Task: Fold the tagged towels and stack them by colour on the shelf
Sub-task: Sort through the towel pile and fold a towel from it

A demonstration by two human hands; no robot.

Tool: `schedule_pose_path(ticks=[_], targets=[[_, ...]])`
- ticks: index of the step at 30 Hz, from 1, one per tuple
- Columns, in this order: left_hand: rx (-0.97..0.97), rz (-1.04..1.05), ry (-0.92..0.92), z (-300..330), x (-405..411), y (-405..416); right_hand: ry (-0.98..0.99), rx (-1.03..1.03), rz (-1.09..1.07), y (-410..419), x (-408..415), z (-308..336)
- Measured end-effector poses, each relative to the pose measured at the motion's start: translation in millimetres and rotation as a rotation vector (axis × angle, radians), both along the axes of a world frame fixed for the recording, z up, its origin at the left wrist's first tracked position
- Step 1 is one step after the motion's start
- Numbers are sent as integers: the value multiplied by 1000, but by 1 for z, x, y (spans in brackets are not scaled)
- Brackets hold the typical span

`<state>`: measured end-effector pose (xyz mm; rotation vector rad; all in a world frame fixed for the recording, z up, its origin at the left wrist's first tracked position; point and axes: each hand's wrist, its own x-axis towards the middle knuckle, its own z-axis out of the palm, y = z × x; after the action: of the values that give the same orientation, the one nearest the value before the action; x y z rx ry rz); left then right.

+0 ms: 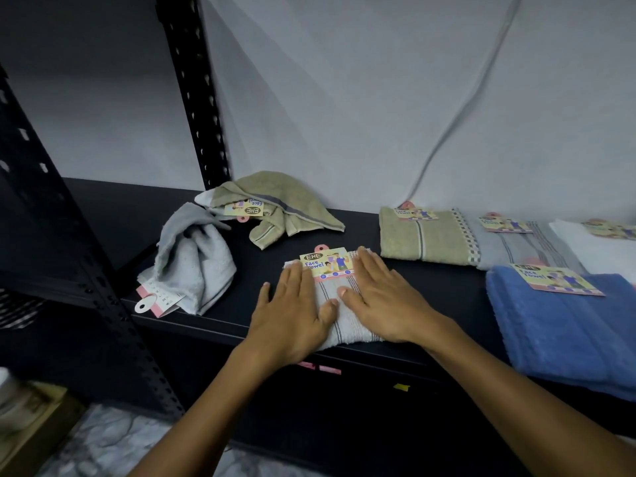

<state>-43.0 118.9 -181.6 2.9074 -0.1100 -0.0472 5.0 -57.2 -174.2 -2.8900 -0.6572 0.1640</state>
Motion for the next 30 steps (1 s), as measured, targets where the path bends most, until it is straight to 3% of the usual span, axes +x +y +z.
schedule_pose_path(ticks=[8, 14, 18, 22, 25, 27, 30], targets=[[-24, 133, -28, -3, -1, -1, -6, 75, -189, 5, -8, 0], [-72, 176, -66, -2, -4, -3, -270, 75, -454, 5, -33, 3], [-174, 225, -179, -6, -25, -12, -277, 82, -498, 1, -59, 5], [-447, 351, -480, -24, -63, -34, -228, 73, -486, -5, -85, 11], [-702, 409, -589, -31, -87, -49, -222, 3, -471, -10, -100, 16], [-960, 375, -550, -30, -94, -55, -200, -24, -468, -15, -111, 20], [-1375, 234, -312, -29, -97, -55, -119, -15, -465, -28, -129, 21]])
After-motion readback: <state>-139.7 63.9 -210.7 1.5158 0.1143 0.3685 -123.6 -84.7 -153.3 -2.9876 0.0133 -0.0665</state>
